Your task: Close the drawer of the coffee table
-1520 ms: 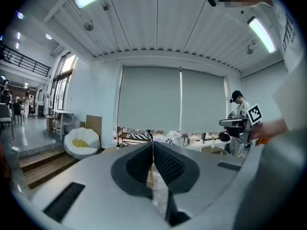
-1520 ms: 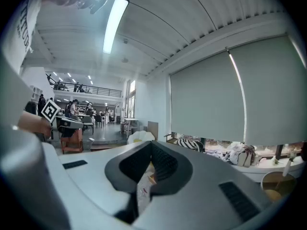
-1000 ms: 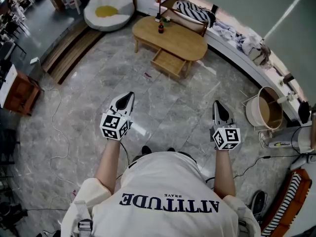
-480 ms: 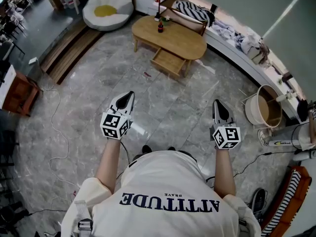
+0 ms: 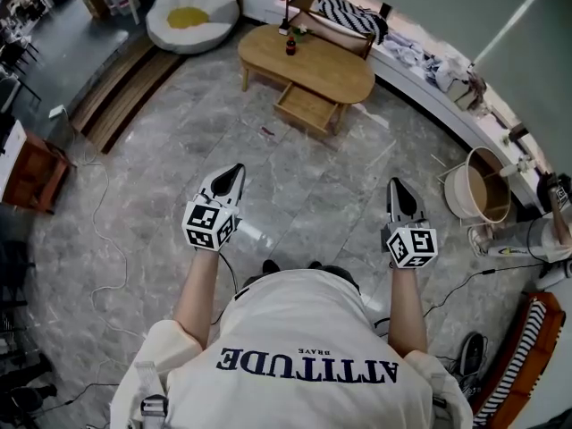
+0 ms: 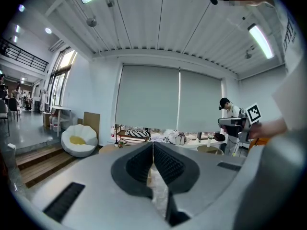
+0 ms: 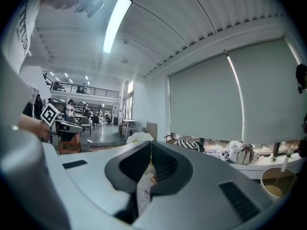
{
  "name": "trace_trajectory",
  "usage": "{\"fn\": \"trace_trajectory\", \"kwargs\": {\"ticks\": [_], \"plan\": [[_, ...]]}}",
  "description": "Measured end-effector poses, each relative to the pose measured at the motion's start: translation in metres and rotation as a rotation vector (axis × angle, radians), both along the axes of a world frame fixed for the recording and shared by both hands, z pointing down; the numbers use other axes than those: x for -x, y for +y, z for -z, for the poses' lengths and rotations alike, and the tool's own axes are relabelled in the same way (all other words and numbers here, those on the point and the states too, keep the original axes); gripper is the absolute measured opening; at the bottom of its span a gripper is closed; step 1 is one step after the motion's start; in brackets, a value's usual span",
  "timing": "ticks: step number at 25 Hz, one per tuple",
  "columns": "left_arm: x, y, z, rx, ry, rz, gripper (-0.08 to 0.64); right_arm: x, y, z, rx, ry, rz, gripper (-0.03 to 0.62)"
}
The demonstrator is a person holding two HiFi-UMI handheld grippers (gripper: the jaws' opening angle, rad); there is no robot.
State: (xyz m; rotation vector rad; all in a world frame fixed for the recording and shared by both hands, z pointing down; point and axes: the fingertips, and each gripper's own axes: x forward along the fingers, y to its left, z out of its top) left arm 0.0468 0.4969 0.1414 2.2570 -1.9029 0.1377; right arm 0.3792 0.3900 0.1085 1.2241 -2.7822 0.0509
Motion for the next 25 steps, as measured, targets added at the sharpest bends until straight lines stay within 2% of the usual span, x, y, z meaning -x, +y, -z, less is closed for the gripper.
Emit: {"fn": "trace_trajectory", "kwargs": {"ticks": [14, 25], "plan": [[0.041, 0.021, -0.018, 0.024, 0.020, -0.013, 0.021, 0.043, 0.028, -0.023, 0.023, 0.005, 0.007, 0.020], [0.057, -0.003, -0.022, 0.037, 0.027, 0.013, 0.021, 0.059, -0.007, -0.027, 0.029, 0.044, 0.015, 0.020]]}}
